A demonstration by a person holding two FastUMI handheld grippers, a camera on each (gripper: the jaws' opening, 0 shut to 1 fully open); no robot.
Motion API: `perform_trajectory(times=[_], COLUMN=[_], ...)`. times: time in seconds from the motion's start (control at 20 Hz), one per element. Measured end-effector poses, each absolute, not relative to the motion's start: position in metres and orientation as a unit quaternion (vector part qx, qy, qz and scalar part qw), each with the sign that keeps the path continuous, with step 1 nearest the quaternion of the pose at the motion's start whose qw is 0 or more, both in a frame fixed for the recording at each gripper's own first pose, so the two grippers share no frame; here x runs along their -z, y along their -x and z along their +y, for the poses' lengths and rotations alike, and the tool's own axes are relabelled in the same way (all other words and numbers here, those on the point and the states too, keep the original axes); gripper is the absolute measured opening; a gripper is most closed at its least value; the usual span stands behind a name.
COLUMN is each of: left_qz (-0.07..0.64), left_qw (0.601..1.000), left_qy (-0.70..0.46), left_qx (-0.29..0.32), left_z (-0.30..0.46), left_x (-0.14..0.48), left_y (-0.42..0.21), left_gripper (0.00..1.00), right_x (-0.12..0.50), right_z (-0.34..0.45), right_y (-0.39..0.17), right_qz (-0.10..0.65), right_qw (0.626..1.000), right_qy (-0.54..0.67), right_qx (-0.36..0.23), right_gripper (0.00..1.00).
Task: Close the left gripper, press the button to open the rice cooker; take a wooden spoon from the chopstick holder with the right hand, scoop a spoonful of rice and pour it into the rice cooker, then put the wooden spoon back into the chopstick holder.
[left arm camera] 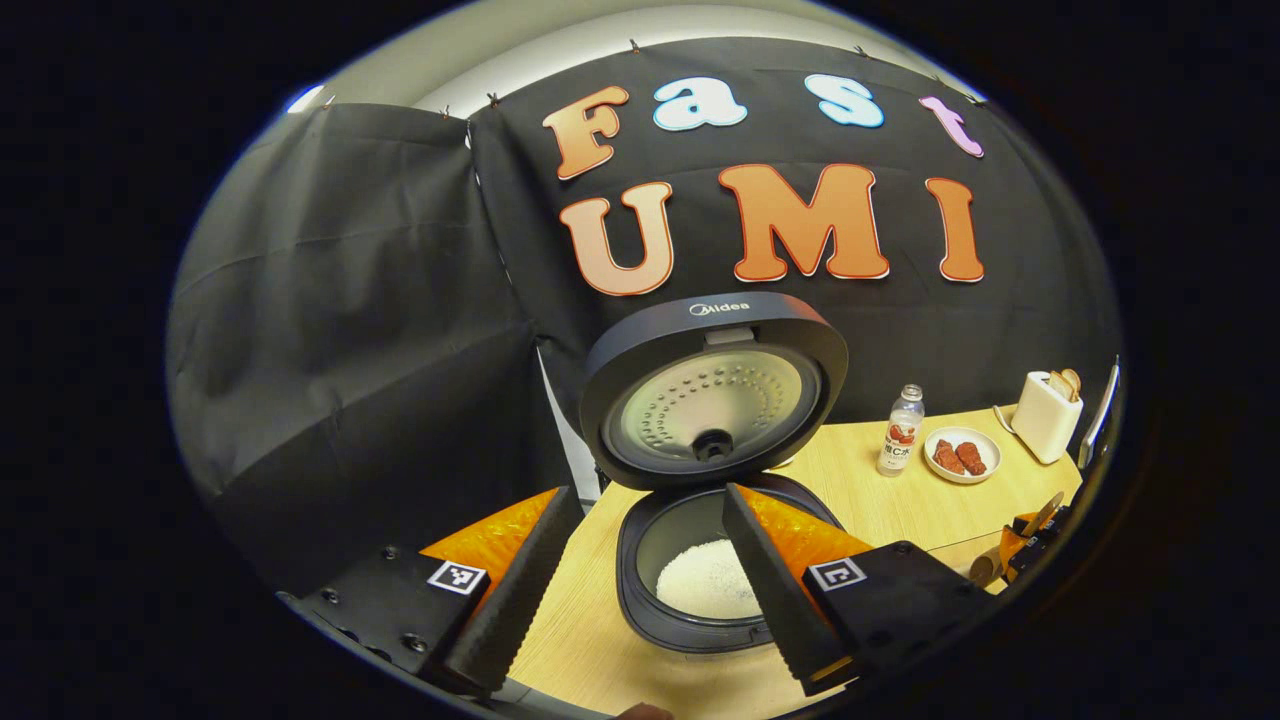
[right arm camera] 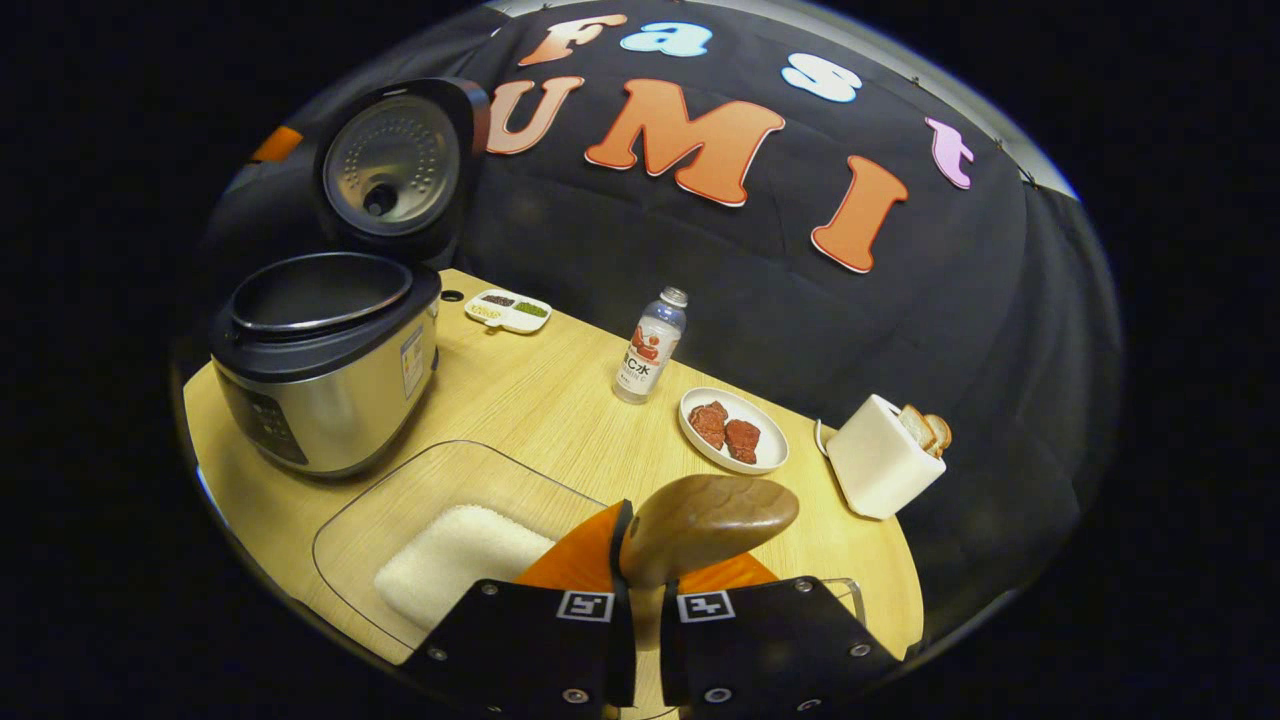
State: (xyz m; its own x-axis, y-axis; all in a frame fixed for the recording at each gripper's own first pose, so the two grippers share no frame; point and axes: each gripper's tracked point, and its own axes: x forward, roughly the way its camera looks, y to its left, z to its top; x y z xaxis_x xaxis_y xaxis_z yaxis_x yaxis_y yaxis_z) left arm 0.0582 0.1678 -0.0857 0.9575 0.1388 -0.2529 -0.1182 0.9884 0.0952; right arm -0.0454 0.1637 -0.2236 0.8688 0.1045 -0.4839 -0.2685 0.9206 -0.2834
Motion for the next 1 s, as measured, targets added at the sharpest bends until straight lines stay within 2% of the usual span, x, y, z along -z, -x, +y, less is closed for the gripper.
perform_trajectory(times=[0.15,0.2,0.25,0.35,0.4,0.45,0.55,0.6,0.75,0.8,0.85,0.9,0.95,1.0], left_qz=[0.137,0.139,0.141,0.143,0.145,0.146,0.146,0.148,0.154,0.155,0.156,0.156,0.156,0.157], left_qw=[0.988,0.988,0.988,0.987,0.987,0.987,0.987,0.986,0.985,0.985,0.985,0.985,0.985,0.985], left_qy=[-0.041,-0.040,-0.039,-0.037,-0.037,-0.039,-0.043,-0.044,-0.040,-0.039,-0.038,-0.038,-0.039,-0.039], left_qx=[-0.062,-0.060,-0.058,-0.058,-0.057,-0.057,-0.059,-0.059,-0.060,-0.060,-0.059,-0.059,-0.058,-0.057], left_z=[0.169,0.169,0.170,0.173,0.176,0.177,0.185,0.189,0.195,0.197,0.198,0.199,0.199,0.199], left_x=[0.092,0.094,0.095,0.096,0.098,0.098,0.098,0.102,0.106,0.107,0.108,0.109,0.110,0.109], left_y=[-0.059,-0.061,-0.062,-0.062,-0.061,-0.061,-0.059,-0.058,-0.057,-0.056,-0.057,-0.058,-0.058,-0.055], left_gripper=[1.00,0.96,1.00,1.00,0.96,1.00,0.96,1.00,1.00,0.96,1.00,0.96,1.00,0.96], right_x=[0.227,0.230,0.231,0.237,0.243,0.247,0.247,0.247,0.245,0.244,0.244,0.243,0.243,0.244], right_z=[0.170,0.173,0.179,0.188,0.195,0.197,0.198,0.200,0.199,0.198,0.199,0.198,0.199,0.198], right_y=[0.049,0.053,0.055,0.062,0.065,0.067,0.065,0.065,0.063,0.062,0.061,0.061,0.060,0.060], right_qz=[0.228,0.225,0.220,0.224,0.231,0.237,0.240,0.241,0.257,0.260,0.269,0.274,0.279,0.281], right_qw=[0.953,0.952,0.952,0.952,0.952,0.952,0.955,0.957,0.961,0.962,0.961,0.960,0.958,0.957], right_qy=[0.175,0.180,0.185,0.178,0.167,0.161,0.145,0.131,0.072,0.046,0.017,-0.008,-0.029,-0.042], right_qx=[-0.096,-0.099,-0.101,-0.105,-0.110,-0.110,-0.100,-0.095,-0.079,-0.072,-0.068,-0.061,-0.057,-0.052], right_gripper=[0.09,0.09,0.09,0.09,0.09,0.09,0.09,0.09,0.09,0.09,0.09,0.09,0.09,0.09])
